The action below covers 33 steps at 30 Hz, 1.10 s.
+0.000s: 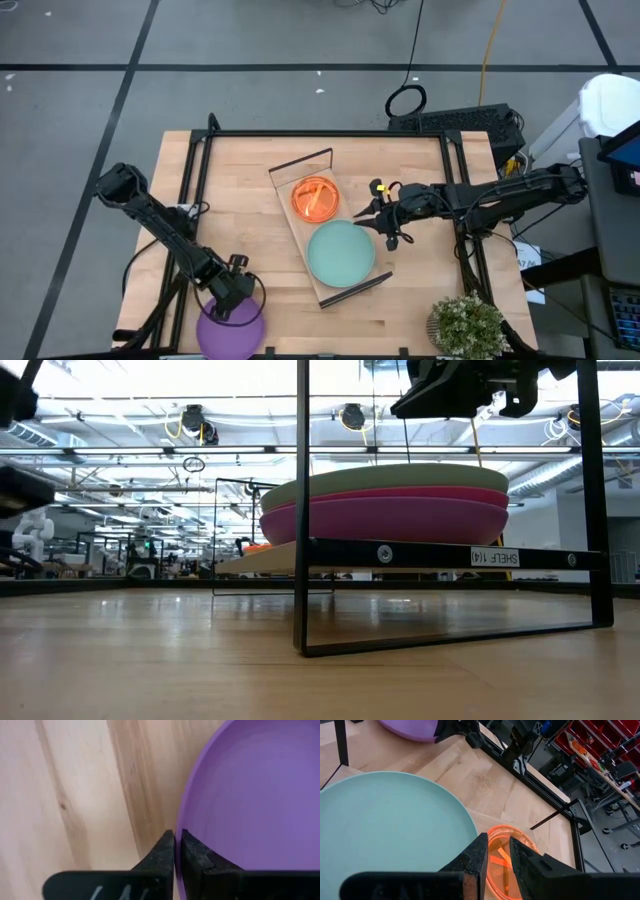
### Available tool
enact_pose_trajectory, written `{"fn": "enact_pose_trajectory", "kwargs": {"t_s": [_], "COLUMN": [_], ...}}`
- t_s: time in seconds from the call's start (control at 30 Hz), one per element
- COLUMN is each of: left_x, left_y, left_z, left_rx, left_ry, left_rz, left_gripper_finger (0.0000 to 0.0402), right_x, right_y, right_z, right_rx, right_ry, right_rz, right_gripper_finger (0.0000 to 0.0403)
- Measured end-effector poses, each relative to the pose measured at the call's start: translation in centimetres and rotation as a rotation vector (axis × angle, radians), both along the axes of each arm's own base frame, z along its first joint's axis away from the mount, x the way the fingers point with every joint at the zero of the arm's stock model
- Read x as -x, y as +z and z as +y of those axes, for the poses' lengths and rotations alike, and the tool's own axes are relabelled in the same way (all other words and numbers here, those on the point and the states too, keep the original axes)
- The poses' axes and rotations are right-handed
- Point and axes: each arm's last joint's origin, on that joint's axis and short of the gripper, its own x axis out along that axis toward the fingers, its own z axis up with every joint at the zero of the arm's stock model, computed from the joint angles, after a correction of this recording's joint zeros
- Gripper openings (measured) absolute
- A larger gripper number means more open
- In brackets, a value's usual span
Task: Place and stack plates onto a shelf
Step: Stack the purple plate on the gray plate on the shelf
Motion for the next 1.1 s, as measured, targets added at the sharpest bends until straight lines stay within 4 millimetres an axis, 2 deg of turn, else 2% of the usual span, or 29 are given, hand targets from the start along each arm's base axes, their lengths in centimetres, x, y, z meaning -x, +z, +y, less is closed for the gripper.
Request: {"fn": "enact_pose_trajectory", "kwargs": {"t_s": [0.17, 0.53, 0.8, 1.1], "left_x": [-0.2, 0.3, -0.4, -2.9], "left_y": [2.2, 7.8, 9.4, 10.7], "left_z": [1.7, 6.5, 9.9, 12.8], "left_rx": [-0.013, -0.027, -0.049, -0.117], "left_ry": [0.06, 0.455, 0.771, 0.794], "left_rz": [-0.056, -0.38, -0.535, -0.711], "left_gripper_finger": [0.001, 0.001, 0.001, 0.001], "right_x": [0.0, 0.3, 0.3, 0.3], "right_y": [0.0, 0.4, 0.4, 0.4], "right_z": [0.0, 0.0, 0.0, 0.0], "right_rx": [0.003, 0.012, 0.001, -0.045], "right_ry": [0.001, 0.006, 0.001, -0.02], "right_rz": [-0.001, -0.017, -0.02, -0.016], "right_gripper_finger": [0.0066, 0.0066, 0.0066, 0.0066]}}
